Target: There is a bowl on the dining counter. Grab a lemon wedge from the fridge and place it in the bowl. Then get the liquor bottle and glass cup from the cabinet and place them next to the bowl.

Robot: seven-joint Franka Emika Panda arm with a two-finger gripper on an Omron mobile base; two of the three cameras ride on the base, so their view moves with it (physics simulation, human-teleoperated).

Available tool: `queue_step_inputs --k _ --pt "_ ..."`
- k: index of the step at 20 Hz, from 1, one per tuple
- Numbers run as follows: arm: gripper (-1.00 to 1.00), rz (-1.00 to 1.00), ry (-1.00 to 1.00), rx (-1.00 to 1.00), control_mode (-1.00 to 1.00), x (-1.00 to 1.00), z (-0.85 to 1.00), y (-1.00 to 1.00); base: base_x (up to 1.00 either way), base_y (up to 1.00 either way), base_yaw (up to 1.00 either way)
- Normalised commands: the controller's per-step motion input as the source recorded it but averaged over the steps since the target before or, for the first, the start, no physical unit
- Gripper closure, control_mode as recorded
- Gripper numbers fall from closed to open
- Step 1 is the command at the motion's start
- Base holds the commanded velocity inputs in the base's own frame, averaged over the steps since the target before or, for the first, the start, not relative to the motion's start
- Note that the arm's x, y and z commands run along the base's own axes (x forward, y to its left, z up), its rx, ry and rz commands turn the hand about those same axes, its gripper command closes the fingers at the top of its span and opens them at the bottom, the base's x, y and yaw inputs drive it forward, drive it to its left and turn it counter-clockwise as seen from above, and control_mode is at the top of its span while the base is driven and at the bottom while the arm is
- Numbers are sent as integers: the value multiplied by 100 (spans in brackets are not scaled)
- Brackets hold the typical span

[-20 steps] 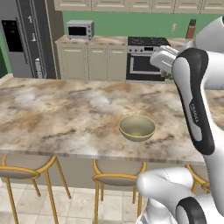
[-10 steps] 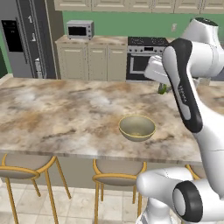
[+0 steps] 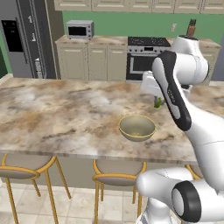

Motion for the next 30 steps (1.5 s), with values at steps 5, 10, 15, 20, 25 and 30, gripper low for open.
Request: queue_step_inputs --k 5,10,15,20,25,30 --pt "100 0 11 0 -100 4 -56 0 0 0 0" --pt "100 0 9 0 -100 6 -53 0 0 0 0" --pt "100 0 6 0 -100 29 -33 -2 0 0 0" --pt "100 0 1 0 -100 38 -18 -1 0 0 0" --pt "100 0 2 0 -100 38 -22 -4 0 0 0" --pt "100 0 0 0 -100 27 -36 -8 0 0 0"
